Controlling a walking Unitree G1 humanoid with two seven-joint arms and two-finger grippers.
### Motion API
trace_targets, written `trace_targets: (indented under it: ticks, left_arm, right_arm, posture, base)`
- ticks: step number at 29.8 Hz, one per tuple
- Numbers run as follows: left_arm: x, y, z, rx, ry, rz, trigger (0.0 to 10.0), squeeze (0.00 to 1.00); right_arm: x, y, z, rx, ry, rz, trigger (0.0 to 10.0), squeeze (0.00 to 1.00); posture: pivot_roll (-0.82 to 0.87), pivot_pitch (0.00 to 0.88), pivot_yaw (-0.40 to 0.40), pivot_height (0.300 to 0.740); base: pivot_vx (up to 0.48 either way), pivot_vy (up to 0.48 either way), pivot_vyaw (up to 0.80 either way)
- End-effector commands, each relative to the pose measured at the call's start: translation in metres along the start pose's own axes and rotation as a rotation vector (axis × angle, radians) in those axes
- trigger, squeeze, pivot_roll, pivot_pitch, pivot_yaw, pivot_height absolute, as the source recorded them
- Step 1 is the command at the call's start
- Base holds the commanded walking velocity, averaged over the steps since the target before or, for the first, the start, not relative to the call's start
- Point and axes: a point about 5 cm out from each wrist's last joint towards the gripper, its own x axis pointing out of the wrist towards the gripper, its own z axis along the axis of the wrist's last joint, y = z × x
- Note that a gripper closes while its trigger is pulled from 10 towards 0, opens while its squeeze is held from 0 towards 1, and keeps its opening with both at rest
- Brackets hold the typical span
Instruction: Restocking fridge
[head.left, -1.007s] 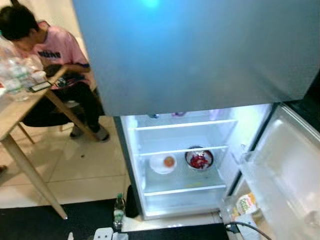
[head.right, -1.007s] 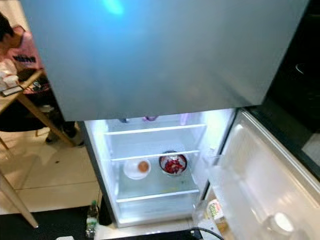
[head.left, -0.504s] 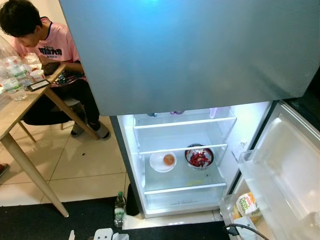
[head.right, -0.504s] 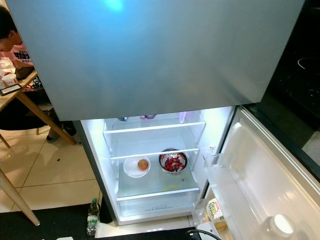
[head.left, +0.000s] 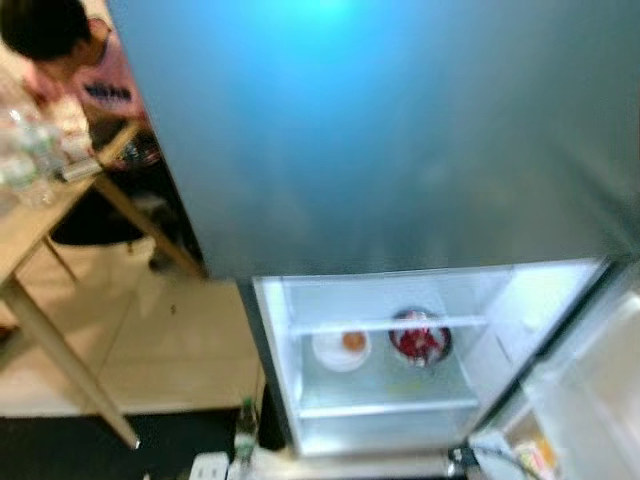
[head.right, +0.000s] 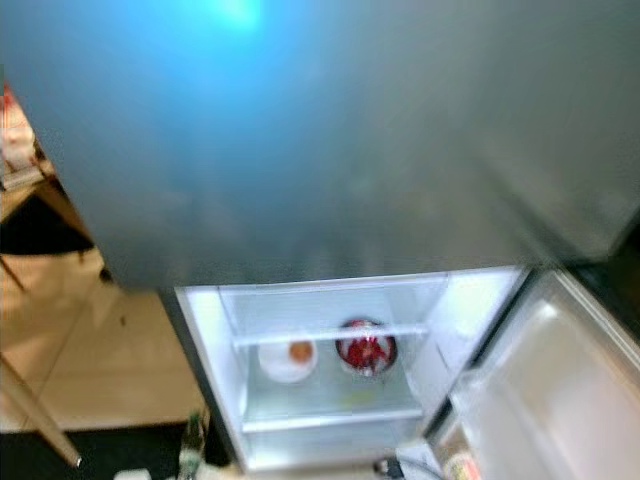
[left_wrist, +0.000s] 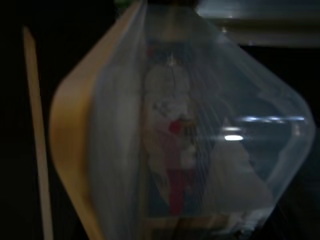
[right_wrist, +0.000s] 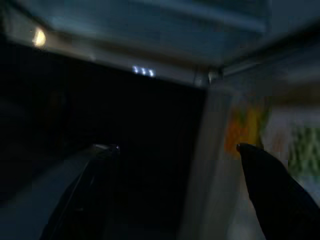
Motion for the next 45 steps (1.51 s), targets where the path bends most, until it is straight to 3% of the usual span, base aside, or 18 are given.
trace_targets:
  ticks: [1,6,11,17,24,34,38,40,45]
  left_arm:
    - [0.0,0.0,0.003,0.01,-0.014,-0.005,10.0,0.0]
    - [0.001,-0.003,0.002,0.048,0.001,-0.031,10.0,0.0]
    - [0.001,-0.004,0.003,0.022,-0.008,-0.049,10.0,0.0]
    - [0.003,-0.015,0.009,0.099,-0.026,-0.114,10.0,0.0]
    - [0.004,-0.016,0.017,0.192,-0.042,-0.118,10.0,0.0]
    - [0.005,-0.014,0.057,0.318,-0.165,-0.123,10.0,0.0]
    - [0.005,-0.027,0.077,0.488,-0.219,-0.191,10.0,0.0]
    - [0.005,-0.032,0.081,0.529,-0.23,-0.214,10.0,0.0]
    - [0.004,-0.07,0.104,0.921,-0.284,-0.376,10.0,0.0]
  right_arm:
    - [-0.002,-0.005,-0.014,0.005,0.034,-0.012,10.0,0.0]
    - [-0.002,-0.004,-0.014,0.004,0.034,-0.01,10.0,0.0]
    - [-0.002,-0.003,-0.014,0.003,0.035,-0.008,10.0,0.0]
    - [-0.002,-0.002,-0.016,0.003,0.039,-0.004,10.0,0.0]
    - [-0.002,-0.002,-0.016,0.007,0.039,-0.005,10.0,0.0]
    - [-0.002,-0.001,-0.015,0.042,0.014,0.003,10.0,0.0]
    - [-0.002,-0.002,-0.011,0.063,-0.01,-0.003,10.0,0.0]
    - [-0.002,-0.002,-0.01,0.067,-0.017,-0.003,10.0,0.0]
    - [-0.001,-0.007,0.002,0.095,-0.064,-0.024,10.0,0.0]
  posture:
    - [-0.01,0.0,0.037,0.74]
    - [0.0,0.0,0.036,0.74]
    - [0.0,0.0,0.037,0.74]
    - [0.0,0.0,0.037,0.74]
    - [0.0,0.0,0.036,0.74]
    - [0.0,0.0,0.036,0.74]
    - [0.0,0.0,0.036,0.74]
    - [0.0,0.0,0.036,0.74]
    - [0.0,0.0,0.036,0.74]
  base:
    - [0.0,0.0,0.0]
    - [0.0,-0.436,0.0]
    - [0.0,-0.373,0.0]
    - [0.0,0.0,0.0]
    - [0.0,0.0,0.0]
    - [0.0,0.0,0.0]
    - [0.0,0.0,0.0]
    - [0.0,0.0,0.0]
    - [0.0,0.0,0.0]
